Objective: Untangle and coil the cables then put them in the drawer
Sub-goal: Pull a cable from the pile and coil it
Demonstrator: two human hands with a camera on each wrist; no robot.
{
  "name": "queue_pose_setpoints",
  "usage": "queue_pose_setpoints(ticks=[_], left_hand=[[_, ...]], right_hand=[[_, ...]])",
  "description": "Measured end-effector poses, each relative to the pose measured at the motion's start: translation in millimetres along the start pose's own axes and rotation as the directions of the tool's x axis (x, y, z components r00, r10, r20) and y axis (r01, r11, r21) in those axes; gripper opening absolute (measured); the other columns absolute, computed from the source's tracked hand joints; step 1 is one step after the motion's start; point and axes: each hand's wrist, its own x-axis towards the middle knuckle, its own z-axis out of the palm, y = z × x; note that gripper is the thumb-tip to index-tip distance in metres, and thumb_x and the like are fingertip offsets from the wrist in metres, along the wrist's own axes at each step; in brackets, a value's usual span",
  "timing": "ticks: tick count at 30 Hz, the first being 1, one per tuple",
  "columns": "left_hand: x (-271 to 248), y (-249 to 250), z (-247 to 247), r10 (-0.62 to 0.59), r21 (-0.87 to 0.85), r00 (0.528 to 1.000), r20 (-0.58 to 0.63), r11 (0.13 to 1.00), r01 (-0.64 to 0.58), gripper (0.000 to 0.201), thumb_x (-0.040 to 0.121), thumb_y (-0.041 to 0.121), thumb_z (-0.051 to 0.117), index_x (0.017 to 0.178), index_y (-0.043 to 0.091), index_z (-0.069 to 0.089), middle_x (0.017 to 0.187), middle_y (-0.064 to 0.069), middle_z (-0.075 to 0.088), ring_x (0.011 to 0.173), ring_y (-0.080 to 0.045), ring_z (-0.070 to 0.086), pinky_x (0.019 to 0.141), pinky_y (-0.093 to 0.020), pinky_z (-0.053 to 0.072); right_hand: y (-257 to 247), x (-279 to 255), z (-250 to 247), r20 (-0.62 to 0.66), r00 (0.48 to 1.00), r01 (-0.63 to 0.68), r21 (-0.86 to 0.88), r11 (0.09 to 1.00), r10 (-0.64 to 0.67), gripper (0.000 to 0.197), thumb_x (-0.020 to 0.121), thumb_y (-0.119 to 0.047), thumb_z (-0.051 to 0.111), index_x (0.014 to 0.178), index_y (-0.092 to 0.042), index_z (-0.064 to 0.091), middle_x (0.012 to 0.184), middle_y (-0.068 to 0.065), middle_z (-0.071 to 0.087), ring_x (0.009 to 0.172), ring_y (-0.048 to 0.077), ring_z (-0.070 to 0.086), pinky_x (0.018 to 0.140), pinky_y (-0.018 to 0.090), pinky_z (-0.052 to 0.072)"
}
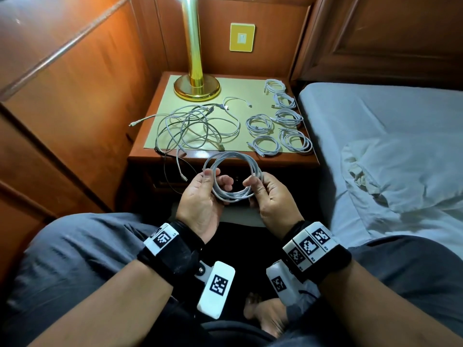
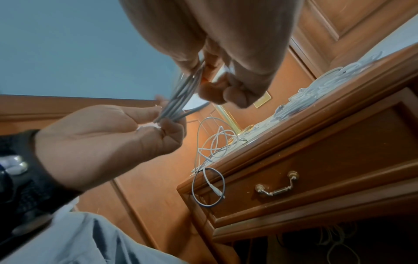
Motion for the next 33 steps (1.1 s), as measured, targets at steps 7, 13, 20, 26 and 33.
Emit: queue_pose_setpoints(ticks=[7,13,20,26,33], left_hand=[[4,6,2,0.015,-0.088,0.997,0.069,0.996,-0.009,0.024,0.109,0.016,0.034,0.089,0.011,0.047,0.057,0.006,0.035,0.051,-0.004,0.039,0.058,-0.018,0.042],[3,-1,1,0.095,0.010,0.988,0.125,0.995,-0.097,0.021,0.108,0.012,0.034,0.092,0.009,0.045,0.061,0.006,0.036,0.054,-0.005,0.037,0.059,-0.020,0.040],[5,-9,1,0.101,0.069,0.992,0.070,0.992,-0.105,0.021,0.108,0.010,0.035,0.091,0.007,0.046,0.061,0.003,0.036,0.053,-0.005,0.037,0.053,-0.019,0.039],[9,-9,-2,0.108,0.084,0.994,0.018,0.990,-0.109,0.023,0.108,0.011,0.036,0.088,0.008,0.048,0.059,0.001,0.036,0.053,-0.008,0.038,0.055,-0.020,0.038],[14,-5,-11,0.185,0.264,0.981,0.056,0.945,-0.194,0.017,0.105,0.024,0.048,0.099,0.009,0.055,0.072,0.000,0.058,0.064,-0.011,0.057,0.073,-0.028,0.048]], right_hand=[[-1,2,6,-0.014,0.984,-0.167,0.296,0.940,0.179,0.028,0.093,-0.035,0.059,0.101,-0.009,0.061,0.090,0.005,0.070,0.081,0.016,0.066,0.062,0.027,0.054],[-4,2,3,-0.030,0.969,-0.209,0.434,0.876,0.246,0.021,0.096,-0.017,0.060,0.114,-0.011,0.051,0.091,0.003,0.076,0.080,0.012,0.071,0.060,0.023,0.053],[-15,3,1,0.116,0.956,-0.281,0.632,0.722,0.270,0.017,0.102,-0.001,0.042,0.112,-0.005,0.055,0.067,0.004,0.059,0.070,0.017,0.062,0.069,0.024,0.053],[-21,3,-2,0.190,0.929,-0.358,0.677,0.643,0.318,0.025,0.098,-0.016,0.045,0.117,-0.005,0.058,0.075,0.004,0.058,0.079,0.023,0.062,0.072,0.033,0.046],[-14,8,-10,0.144,0.942,-0.336,0.389,0.858,0.304,0.018,0.096,-0.027,0.063,0.111,-0.016,0.063,0.089,0.003,0.068,0.087,0.015,0.065,0.073,0.032,0.051]])
